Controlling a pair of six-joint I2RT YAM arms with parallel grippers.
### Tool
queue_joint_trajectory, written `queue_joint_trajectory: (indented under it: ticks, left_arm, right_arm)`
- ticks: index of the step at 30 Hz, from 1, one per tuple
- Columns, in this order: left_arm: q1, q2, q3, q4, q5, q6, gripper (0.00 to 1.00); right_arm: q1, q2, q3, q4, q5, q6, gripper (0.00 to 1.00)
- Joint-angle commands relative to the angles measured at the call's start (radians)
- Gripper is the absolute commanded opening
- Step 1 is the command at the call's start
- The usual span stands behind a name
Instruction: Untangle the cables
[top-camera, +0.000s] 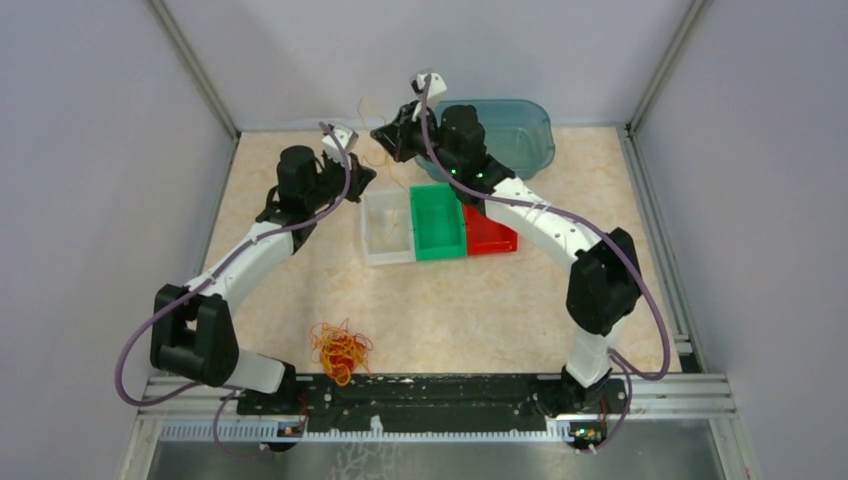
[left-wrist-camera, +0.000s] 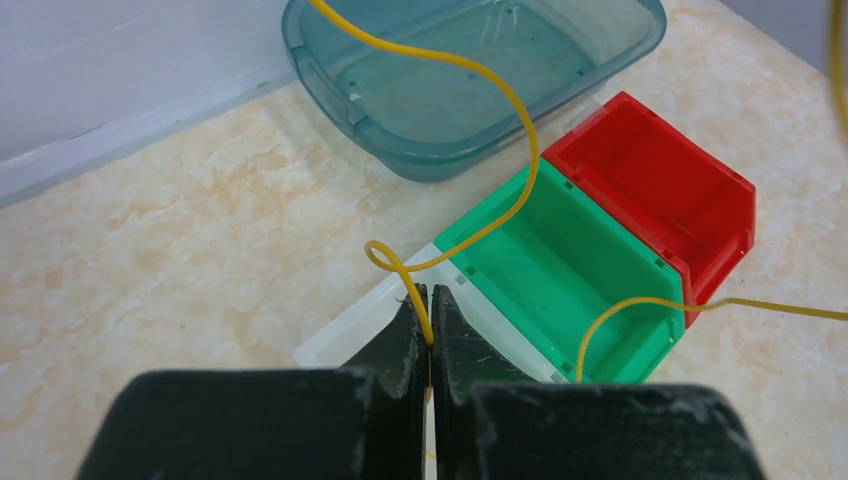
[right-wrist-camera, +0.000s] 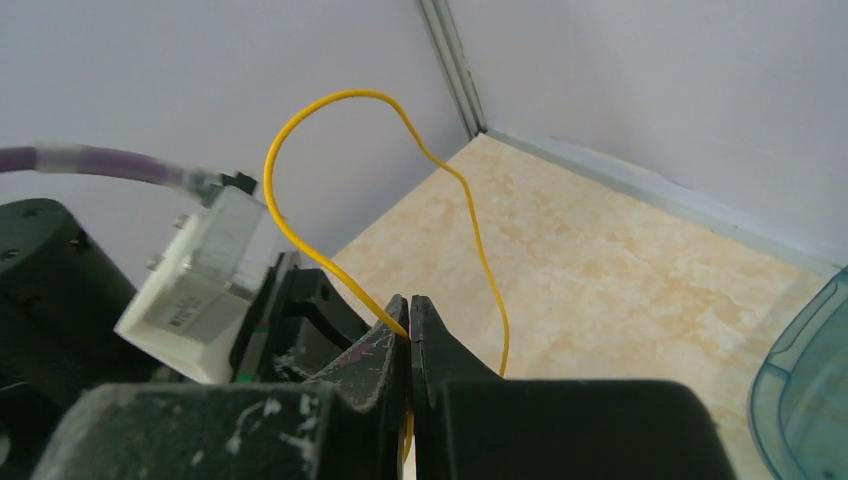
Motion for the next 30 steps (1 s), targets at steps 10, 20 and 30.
queue_joint_trajectory:
  ticks: [10,20,30]
  left_arm:
    - [-0.006,0.037,0.068,0.039,0.041,0.005,0.27]
    - [-0.012,-0.031,0.055,-0.124,0.156,0.125,0.58]
    - [0.111,-0.115,0.172,-0.345,0.171,0.143,0.79]
  right_arm:
    - [-0.034,0.062,-0.092,0.066,0.125,0.036,0.0]
    - [-0.04,0.058,-0.147,0.092,0.138,0.036,0.0]
    - [-0.034,0.1,-0.143,0.026,0.061,0.013,0.0]
